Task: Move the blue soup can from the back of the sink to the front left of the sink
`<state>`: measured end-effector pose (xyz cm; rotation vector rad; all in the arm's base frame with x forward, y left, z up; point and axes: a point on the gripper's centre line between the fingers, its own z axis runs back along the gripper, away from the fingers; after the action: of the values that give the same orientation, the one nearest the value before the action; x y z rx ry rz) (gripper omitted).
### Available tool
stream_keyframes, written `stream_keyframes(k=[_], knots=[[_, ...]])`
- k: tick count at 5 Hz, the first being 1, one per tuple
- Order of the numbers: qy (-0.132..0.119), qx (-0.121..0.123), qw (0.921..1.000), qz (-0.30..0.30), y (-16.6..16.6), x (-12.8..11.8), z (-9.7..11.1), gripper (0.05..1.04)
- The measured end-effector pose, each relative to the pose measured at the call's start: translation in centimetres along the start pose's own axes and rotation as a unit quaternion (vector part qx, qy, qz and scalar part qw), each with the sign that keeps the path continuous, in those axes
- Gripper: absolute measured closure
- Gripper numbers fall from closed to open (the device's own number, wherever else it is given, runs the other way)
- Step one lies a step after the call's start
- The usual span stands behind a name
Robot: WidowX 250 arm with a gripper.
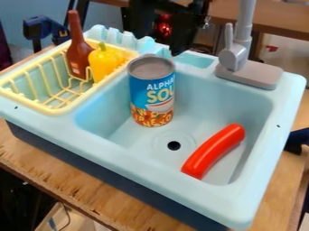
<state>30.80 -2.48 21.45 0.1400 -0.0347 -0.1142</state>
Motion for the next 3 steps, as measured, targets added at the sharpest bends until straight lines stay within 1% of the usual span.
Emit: stream_keyframes(k=[1, 2, 3], knots=[[-0.021, 0.014, 0.9997, 0.009, 1.8, 1.5, -0.1, 0.082], [-0.050, 0.010, 0.9987, -0.002, 2.5, 2.4, -0.6, 0.082], [-0.061, 0.004, 0.9980, -0.016, 2.9, 2.7, -2.3, 0.082]])
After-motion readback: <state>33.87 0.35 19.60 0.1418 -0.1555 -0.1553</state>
